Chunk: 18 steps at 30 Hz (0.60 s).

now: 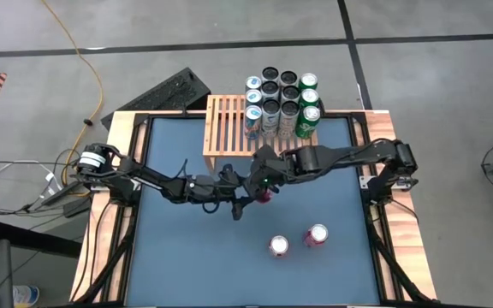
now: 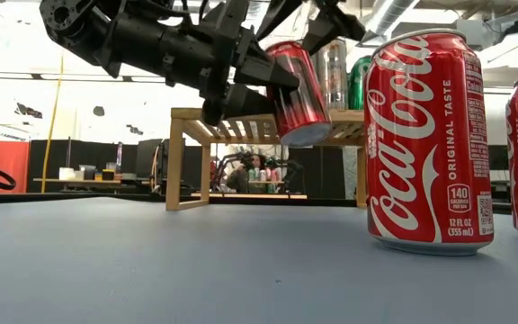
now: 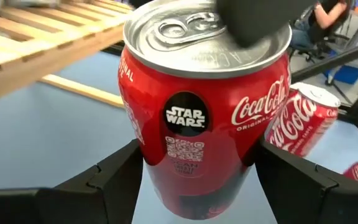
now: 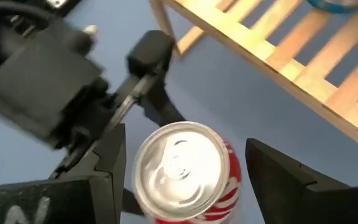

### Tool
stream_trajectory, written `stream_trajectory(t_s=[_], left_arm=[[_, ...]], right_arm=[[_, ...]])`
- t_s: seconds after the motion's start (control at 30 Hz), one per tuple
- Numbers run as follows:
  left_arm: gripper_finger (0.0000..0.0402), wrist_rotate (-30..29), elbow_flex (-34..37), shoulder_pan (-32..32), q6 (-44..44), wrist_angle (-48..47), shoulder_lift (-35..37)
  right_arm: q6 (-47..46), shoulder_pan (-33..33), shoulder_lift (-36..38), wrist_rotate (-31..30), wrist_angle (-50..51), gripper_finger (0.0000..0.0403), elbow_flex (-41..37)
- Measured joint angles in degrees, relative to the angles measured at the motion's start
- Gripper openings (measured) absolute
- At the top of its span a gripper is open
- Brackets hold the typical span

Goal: Place canned beverage on shelf
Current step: Put the left red soda can on the shelf

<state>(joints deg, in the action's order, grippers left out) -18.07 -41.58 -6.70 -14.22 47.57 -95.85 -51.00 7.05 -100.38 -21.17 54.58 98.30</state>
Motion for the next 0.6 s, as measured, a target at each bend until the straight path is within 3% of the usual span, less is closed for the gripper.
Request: stream_trajectory(t_s=[0.13,0.33,0.47,0.6], left_arm=[[0.0263,4.9,0.0,-0.6,0.3,-0.1,0.0],[0.0263,21.4,0.1,-1.0,0.8,2.0,0.3],[0.0262,33.2,0.1,-0.8,0.4,6.4,0.3],[0.0262,45.4,0.0,0.6,-2.0,8.1,0.5]], right_arm=[[5.4,2.2,2.1,-2.5,0.5,0.0248,-0.1],[16.5,10.0,12.0,-10.5,2.0,0.0248,0.0],[23.1,16.6,16.4,-10.3,3.8,0.0248,0.0],[30.0,18.6,16.5,-4.5,4.4,0.0249,0.0]])
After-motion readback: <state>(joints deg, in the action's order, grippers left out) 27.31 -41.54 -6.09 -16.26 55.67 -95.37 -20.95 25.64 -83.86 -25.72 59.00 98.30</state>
